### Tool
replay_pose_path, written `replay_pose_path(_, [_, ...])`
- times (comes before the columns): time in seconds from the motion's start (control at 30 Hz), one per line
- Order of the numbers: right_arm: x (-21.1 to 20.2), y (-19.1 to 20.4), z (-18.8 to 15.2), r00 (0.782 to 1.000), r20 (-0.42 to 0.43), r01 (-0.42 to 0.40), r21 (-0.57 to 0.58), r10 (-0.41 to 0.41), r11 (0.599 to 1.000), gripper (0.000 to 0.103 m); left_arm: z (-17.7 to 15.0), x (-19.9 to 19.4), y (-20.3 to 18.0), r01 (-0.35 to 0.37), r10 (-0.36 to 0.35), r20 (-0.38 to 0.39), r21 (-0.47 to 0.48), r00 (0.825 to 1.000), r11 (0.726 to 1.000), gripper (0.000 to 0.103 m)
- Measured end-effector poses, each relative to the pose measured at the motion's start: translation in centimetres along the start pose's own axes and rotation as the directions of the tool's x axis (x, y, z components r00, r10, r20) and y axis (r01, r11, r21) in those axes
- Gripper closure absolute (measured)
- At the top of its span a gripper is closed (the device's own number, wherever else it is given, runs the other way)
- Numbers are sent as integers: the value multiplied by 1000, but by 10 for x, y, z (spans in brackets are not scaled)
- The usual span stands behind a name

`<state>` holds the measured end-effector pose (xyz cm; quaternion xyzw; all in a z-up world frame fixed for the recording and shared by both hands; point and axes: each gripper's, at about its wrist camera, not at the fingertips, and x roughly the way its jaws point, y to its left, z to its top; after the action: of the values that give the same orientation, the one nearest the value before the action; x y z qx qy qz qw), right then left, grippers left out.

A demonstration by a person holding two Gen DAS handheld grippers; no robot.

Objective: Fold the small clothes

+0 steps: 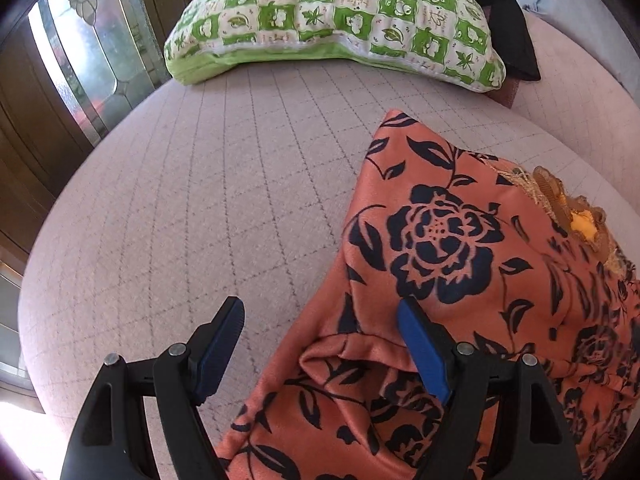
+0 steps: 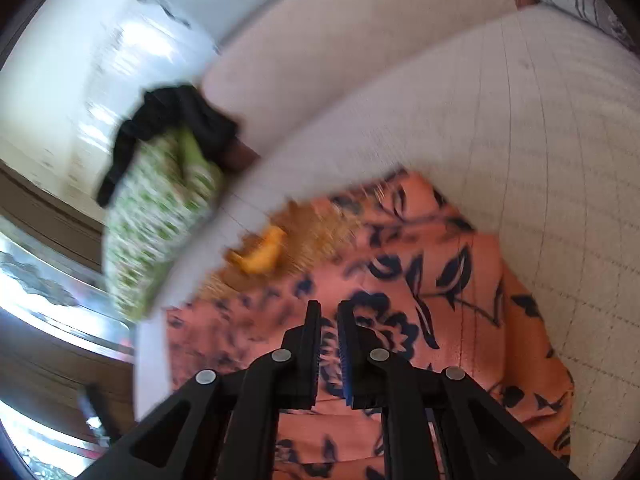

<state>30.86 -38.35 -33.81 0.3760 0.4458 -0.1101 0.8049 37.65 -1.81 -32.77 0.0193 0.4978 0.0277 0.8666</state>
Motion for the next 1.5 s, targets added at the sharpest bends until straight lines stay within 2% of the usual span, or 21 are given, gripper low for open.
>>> replay_pose_path(0.03, [17, -6, -1, 998, -68, 9, 11, -9, 1000, 94, 0, -1, 1, -8, 8, 3, 0, 1000, 1000, 24])
replay_pose_path(0.13, [3, -10, 3, 996, -63, -53, 66, 57, 996, 93, 3, -13, 5, 43, -41, 57, -32, 998, 999, 24])
replay_pose_path(0.2, [-15, -10, 7, 993, 25, -114, 52, 113, 992, 92, 4, -27, 6, 82, -76, 129, -38, 989, 996, 24])
replay_pose_path(0.27, [-31, -8, 12, 983, 149, -109, 22, 104, 994, 92, 4, -37, -1, 118, -110, 183, -29, 977, 993, 24])
replay_pose_path(0.3, [-30, -9, 16, 981, 163, -108, 20, 103, 994, 92, 4, -37, -5, 133, -127, 183, -18, 975, 991, 23])
replay_pose_path(0.37, [-17, -12, 24, 985, 131, -118, 8, 116, 993, 92, 3, -24, -19, 153, -152, 129, 8, 980, 988, 23])
replay_pose_path(0.43, [5, -20, 23, 996, 82, -26, 9, 25, 1000, 94, 0, -3, -33, 109, -112, 52, 41, 992, 993, 23])
replay_pose_path(0.47, [12, -24, 25, 996, 80, -53, 18, 51, 998, 94, -4, 6, -40, 65, -67, 17, 65, 998, 996, 19])
replay_pose_path(0.53, [7, -21, 28, 994, 95, -60, 24, 57, 998, 94, -5, 1, -42, 18, -20, 38, 60, 999, 998, 13])
replay_pose_path(0.63, [-8, 0, 24, 982, 127, -135, -63, 142, 989, 91, -4, -4, -36, 40, -39, -15, 54, 999, 998, 13])
replay_pose_path(0.7, [-5, 21, 19, 970, 89, -216, -122, 228, 969, 91, -4, -4, -34, 32, -31, -24, 56, 999, 998, 13])
replay_pose_path(0.8, [8, 53, 2, 947, -8, -317, -189, 321, 929, 91, -2, -12, -32, 43, -45, 23, 52, 999, 998, 14])
replay_pose_path(0.9, [38, 76, -23, 930, -165, -359, -210, 329, 910, 91, -4, -25, -35, 102, -107, 78, 66, 991, 993, 14])
replay_pose_path(0.97, [65, 87, -41, 905, -325, -353, -217, 274, 910, 91, -6, -29, -42, 136, -145, 91, 97, 985, 986, 14])
replay_pose_path(1.03, [59, 84, -43, 911, -292, -361, -222, 292, 906, 92, -9, -23, -49, 123, -132, 66, 125, 989, 984, 14])
replay_pose_path(1.13, [53, 79, -40, 894, -348, -364, -194, 283, 911, 92, -17, -3, -61, 60, -55, -29, 187, 998, 980, 12])
replay_pose_path(1.27, [34, 62, -25, 926, -279, -314, -190, 256, 930, 92, -19, -11, -61, 65, -62, -17, 199, 998, 978, 12])
replay_pose_path(1.33, [14, 42, -15, 950, -178, -281, -139, 255, 950, 92, -19, -13, -61, 75, -72, -21, 189, 997, 979, 12])
replay_pose_path(1.4, [-3, 8, 1, 980, -22, -200, -54, 200, 978, 92, -21, -12, -59, 72, -70, -18, 199, 997, 977, 12])
replay_pose_path(1.47, [0, -22, 14, 991, 53, -123, 42, 121, 991, 93, -26, -11, -63, 57, -56, -13, 224, 998, 973, 12])
replay_pose_path(1.5, [6, -37, 18, 990, 56, -135, 93, 130, 986, 95, -25, -9, -65, 53, -51, -14, 232, 999, 971, 12])
